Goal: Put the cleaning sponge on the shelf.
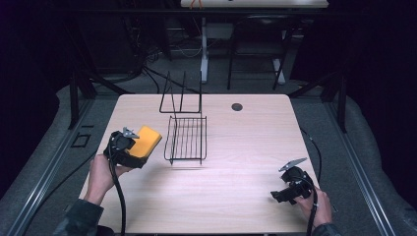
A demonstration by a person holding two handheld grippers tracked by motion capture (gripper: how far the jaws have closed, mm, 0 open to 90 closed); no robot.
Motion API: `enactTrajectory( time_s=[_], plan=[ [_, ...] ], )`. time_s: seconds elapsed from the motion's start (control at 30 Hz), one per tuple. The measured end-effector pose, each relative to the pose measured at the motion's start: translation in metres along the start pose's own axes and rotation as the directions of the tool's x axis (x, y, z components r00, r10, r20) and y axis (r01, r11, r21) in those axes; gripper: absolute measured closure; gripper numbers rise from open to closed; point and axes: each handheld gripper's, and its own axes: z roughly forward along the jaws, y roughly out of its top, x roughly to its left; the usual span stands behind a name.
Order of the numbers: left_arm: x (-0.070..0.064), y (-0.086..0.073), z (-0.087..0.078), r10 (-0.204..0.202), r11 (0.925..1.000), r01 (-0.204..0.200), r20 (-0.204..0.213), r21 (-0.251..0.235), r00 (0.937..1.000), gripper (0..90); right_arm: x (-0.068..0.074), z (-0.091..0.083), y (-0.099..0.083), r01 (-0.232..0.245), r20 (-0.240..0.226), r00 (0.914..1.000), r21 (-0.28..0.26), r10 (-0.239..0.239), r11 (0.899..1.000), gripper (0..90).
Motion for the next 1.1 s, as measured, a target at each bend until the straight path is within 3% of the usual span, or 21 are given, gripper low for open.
enactTrajectory(
  time_s=[0.33,0.6,1.1],
  plan=[
    [-0.004,0.011,0.0,0.018,0.9995,-0.018,0.0,-0.026,0.9998,22.6,-0.001,0.0,0.0,0.006,-0.002,1.0,0.001,-0.006,1.0,9.4],
    [-0.007,0.02,0.003,0.025,0.9987,-0.024,0.023,-0.045,0.9994,22.7,0.0,0.001,0.0,-0.001,-0.004,1.0,0.007,0.001,1.0,9.5],
    [-0.014,0.038,0.016,0.049,0.9979,-0.047,0.047,-0.044,0.9977,22.7,-0.001,0.002,-0.001,0.0,-0.004,1.0,0.01,0.0,1.0,9.7]
  ],
)
